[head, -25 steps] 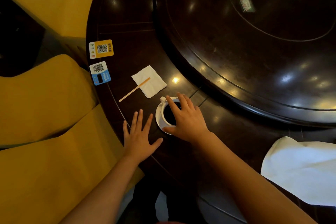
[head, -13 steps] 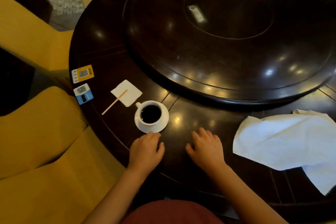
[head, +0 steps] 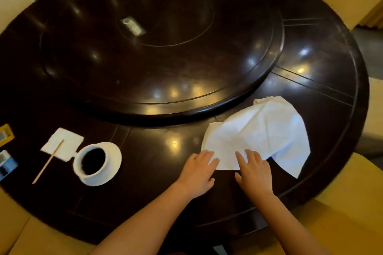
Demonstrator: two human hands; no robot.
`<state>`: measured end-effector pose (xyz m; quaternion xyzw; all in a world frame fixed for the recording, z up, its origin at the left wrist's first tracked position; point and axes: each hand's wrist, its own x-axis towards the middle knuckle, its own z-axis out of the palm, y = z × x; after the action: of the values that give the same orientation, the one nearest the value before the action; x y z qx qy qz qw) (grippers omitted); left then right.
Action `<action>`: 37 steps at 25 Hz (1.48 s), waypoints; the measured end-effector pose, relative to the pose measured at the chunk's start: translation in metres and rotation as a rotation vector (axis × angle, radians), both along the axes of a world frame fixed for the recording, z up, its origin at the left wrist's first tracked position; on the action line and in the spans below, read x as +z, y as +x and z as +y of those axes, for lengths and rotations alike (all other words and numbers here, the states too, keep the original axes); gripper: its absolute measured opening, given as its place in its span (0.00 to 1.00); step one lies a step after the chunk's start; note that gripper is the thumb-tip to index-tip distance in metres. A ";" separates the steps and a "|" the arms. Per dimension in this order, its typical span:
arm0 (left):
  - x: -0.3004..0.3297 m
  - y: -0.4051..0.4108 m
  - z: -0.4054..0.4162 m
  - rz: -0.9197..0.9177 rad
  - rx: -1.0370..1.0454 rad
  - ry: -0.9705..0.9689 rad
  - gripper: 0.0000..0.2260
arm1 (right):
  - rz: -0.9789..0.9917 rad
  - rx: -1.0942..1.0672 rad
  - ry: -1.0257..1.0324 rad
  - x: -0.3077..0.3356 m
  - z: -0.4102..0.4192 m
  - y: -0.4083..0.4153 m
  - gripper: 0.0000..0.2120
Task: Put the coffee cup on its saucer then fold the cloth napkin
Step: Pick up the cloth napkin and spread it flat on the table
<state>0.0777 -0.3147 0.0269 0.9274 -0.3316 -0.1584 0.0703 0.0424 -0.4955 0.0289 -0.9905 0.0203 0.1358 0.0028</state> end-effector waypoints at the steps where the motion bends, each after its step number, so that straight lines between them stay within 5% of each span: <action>1: -0.005 0.000 -0.009 0.025 -0.045 0.028 0.26 | 0.022 0.007 0.008 -0.005 -0.006 -0.001 0.28; 8: -0.023 -0.001 -0.028 0.052 -0.083 0.042 0.22 | -0.103 0.130 0.131 -0.015 -0.020 0.004 0.07; 15: -0.022 -0.002 -0.022 0.057 0.112 -0.057 0.16 | -0.171 0.159 0.484 -0.011 0.003 0.005 0.13; 21: 0.015 0.010 0.003 0.169 0.376 -0.472 0.05 | -0.071 -0.053 0.851 0.005 0.028 0.009 0.06; 24: 0.047 0.020 0.020 0.256 0.412 -0.580 0.07 | -0.101 -0.033 0.870 0.023 0.036 0.019 0.07; 32: 0.157 0.051 0.112 0.349 0.330 -0.448 0.06 | -0.204 0.095 0.836 0.093 0.037 0.049 0.05; 37: 0.206 0.056 0.165 0.431 0.406 -0.529 0.07 | -0.178 0.191 0.731 0.125 0.016 0.064 0.06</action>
<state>0.1340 -0.1500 0.2333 0.8695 -0.1484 -0.2416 0.4045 0.1064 -0.4798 0.1541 -0.9295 -0.1222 0.0474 0.3446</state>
